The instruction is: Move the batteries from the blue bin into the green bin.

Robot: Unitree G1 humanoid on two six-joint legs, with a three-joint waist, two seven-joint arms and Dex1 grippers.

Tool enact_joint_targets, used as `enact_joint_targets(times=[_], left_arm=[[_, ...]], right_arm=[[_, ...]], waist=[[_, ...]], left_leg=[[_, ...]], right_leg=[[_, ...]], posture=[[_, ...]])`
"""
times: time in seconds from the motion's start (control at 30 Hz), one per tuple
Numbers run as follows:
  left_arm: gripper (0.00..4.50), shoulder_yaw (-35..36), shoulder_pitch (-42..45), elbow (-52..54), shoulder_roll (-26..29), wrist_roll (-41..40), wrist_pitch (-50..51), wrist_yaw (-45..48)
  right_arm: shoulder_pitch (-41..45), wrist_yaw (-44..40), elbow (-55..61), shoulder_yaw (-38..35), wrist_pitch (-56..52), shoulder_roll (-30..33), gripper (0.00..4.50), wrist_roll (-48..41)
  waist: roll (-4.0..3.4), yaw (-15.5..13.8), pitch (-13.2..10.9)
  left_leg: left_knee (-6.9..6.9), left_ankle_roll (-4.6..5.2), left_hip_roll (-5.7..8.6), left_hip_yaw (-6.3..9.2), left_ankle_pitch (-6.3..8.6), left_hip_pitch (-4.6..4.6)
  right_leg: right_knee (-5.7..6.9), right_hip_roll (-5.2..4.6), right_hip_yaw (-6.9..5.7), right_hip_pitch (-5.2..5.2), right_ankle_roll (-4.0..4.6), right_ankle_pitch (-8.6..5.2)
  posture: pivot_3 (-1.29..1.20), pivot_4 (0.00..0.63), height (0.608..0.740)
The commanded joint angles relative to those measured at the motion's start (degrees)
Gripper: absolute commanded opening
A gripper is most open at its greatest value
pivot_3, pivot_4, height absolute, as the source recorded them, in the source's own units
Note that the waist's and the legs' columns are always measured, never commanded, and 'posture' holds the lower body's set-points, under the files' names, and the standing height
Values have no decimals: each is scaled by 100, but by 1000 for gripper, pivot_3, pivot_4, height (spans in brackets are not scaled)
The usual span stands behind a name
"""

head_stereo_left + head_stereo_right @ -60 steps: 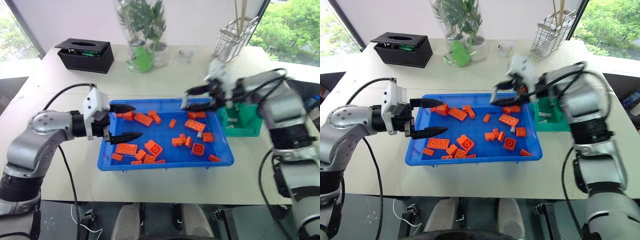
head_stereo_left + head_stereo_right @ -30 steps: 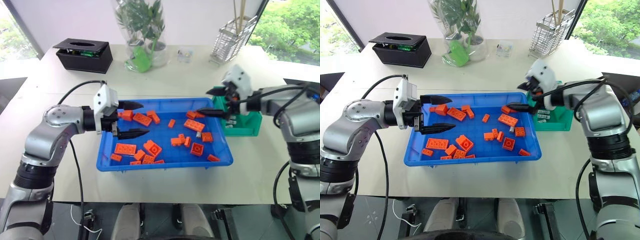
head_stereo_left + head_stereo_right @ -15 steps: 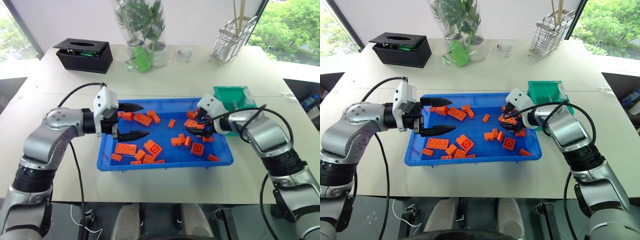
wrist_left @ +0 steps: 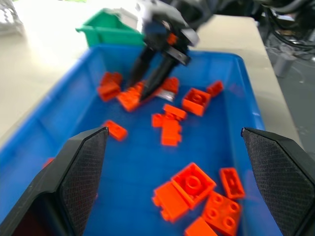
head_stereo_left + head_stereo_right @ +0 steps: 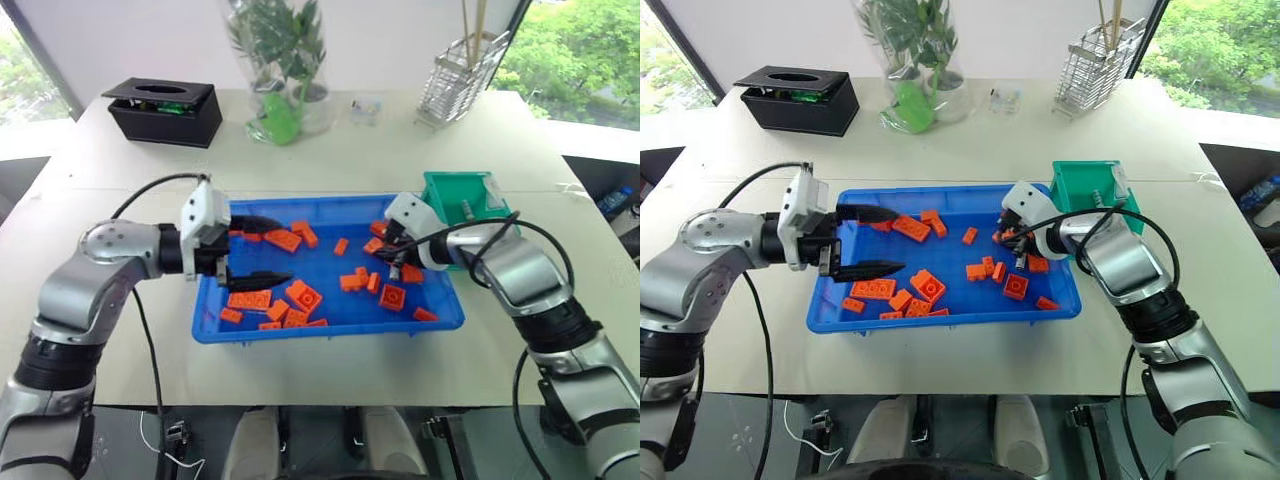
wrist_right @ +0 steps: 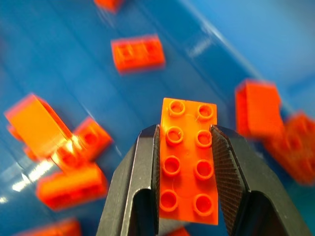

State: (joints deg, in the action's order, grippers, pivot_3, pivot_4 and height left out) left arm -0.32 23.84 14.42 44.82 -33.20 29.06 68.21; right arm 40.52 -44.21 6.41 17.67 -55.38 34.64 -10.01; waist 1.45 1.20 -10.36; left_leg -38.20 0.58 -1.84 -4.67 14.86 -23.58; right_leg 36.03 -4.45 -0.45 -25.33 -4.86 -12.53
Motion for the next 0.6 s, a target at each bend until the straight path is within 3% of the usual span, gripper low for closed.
enact_joint_targets(times=[0.03,0.2,0.3,0.37,0.6], left_arm=[[4500,138,-4,143,19,-111,-159,139],[4500,52,18,150,-100,-67,-216,126],[4500,22,61,158,-163,-47,-214,85],[4500,26,75,164,-188,-40,-205,67],[4500,24,39,182,-153,-28,-226,107]], right_arm=[[472,-80,423,-78,-13,-510,910,-337],[594,-57,185,369,185,-1051,910,-228],[653,-46,-18,510,313,-1115,2468,-114],[788,-332,-44,583,468,-814,3410,-56],[1026,-1860,-242,1014,1209,769,3410,258]], waist=[[0,-12,0],[3,-57,2],[3,-58,2],[3,-57,2],[2,-39,1]], left_leg=[[0,0,-1,3,0,0],[2,0,-3,8,0,0],[-1,0,3,5,0,-2],[-4,0,4,4,0,-4],[0,0,4,5,0,-3]], right_leg=[[1,3,0,0,0,0],[2,6,-4,4,-4,3],[0,-8,-3,6,-2,2],[-2,-13,-2,7,-1,1],[-2,-5,-3,4,4,-2]], posture=[[0,150,736],[0,150,736],[0,150,736],[0,150,736],[0,150,736]])
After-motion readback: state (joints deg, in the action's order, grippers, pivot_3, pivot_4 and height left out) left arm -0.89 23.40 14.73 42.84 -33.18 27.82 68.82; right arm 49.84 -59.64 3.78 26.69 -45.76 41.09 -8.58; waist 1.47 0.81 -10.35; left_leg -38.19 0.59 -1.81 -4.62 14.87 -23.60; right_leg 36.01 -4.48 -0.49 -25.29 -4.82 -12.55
